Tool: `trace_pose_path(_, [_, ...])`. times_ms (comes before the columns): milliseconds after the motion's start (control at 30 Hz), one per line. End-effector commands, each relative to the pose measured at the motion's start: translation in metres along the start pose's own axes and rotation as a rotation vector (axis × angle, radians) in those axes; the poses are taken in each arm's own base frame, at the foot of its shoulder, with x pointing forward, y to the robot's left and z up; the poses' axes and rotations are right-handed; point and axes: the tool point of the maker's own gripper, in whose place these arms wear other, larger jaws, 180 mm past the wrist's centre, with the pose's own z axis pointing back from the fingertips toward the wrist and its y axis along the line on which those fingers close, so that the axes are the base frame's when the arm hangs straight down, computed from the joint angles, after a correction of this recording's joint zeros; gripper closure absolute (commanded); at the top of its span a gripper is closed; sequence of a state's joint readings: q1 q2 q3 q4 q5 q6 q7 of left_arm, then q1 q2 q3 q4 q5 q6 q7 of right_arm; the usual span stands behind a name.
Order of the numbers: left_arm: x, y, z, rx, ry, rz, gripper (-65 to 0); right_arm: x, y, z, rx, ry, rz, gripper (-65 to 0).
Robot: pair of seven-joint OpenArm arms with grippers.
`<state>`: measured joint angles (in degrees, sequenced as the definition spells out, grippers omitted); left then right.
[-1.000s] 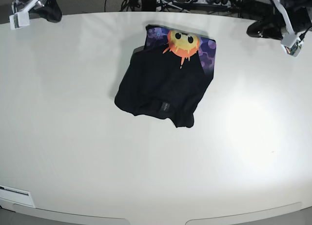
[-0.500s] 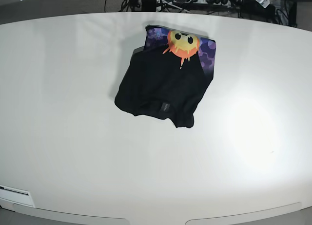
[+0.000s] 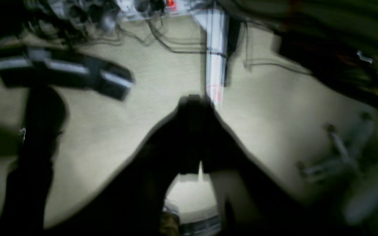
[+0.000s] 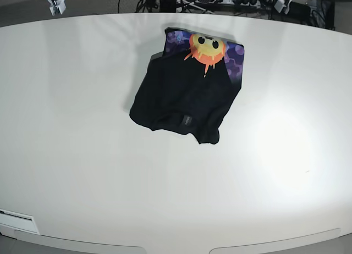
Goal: Fold the T-shirt properly
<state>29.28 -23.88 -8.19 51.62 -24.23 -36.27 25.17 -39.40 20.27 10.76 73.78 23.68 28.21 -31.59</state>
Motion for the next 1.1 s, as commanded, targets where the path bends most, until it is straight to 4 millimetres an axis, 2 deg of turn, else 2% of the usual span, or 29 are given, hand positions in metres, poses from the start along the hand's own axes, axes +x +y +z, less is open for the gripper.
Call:
trace_pose_path(0, [-0.001,0.013,0.0,0.029,-0.005,-0.006,0.0,-0.007,-0.006,-0.004,-0.009,0.015,0.01,0.0])
trace_pose_path(167, [0.012,0.052,-0.018,0.193,-0.085,-0.019,0.0,-0.008,-0.029,-0.043,-0.075,-0.008,0.015,0.0])
trace_pose_path(267, [0.014,0.053,-0.03,0.232,-0.08,-0.012,0.0,-0.006,-0.039,-0.064,-0.125,-0.036,-0.015,0.0])
trace_pose_path(333, [0.021,0.048,-0.039,0.257,-0.111,-0.02,0.0,-0.005,-0.039,-0.078,-0.161,-0.019,0.017,0.0])
trace_pose_path(433, [0.031,0.034,-0.054,0.314,-0.154,-0.089,0.0,0.004,-0.029,-0.095,-0.193,-0.031,0.076,0.0])
trace_pose_path(567, [0.031,-0.005,-0.079,0.295,-0.177,-0.088,0.0,0.021,-0.009,-0.11,-0.194,-0.051,0.082,0.0])
trace_pose_path(633, [0.029,-0.023,-0.089,0.283,-0.182,-0.07,0.0,0.024,0.005,-0.116,-0.184,-0.057,0.071,0.0])
trace_pose_path(833, [0.024,-0.066,-0.11,0.217,-0.194,-0.03,0.0,0.021,0.064,-0.134,-0.103,-0.055,0.051,0.0])
trace_pose_path(933, [0.026,-0.074,-0.114,0.212,-0.202,-0.022,0.0,0.018,0.077,-0.138,-0.118,-0.049,0.088,0.0])
trace_pose_path(1000, [0.023,-0.069,-0.114,0.24,-0.192,-0.023,0.0,0.016,0.079,-0.139,-0.143,-0.034,0.123,0.0])
trace_pose_path(1067, [0.018,-0.058,-0.112,0.29,-0.171,-0.049,0.0,0.004,0.074,-0.139,-0.177,0.036,0.118,0.0])
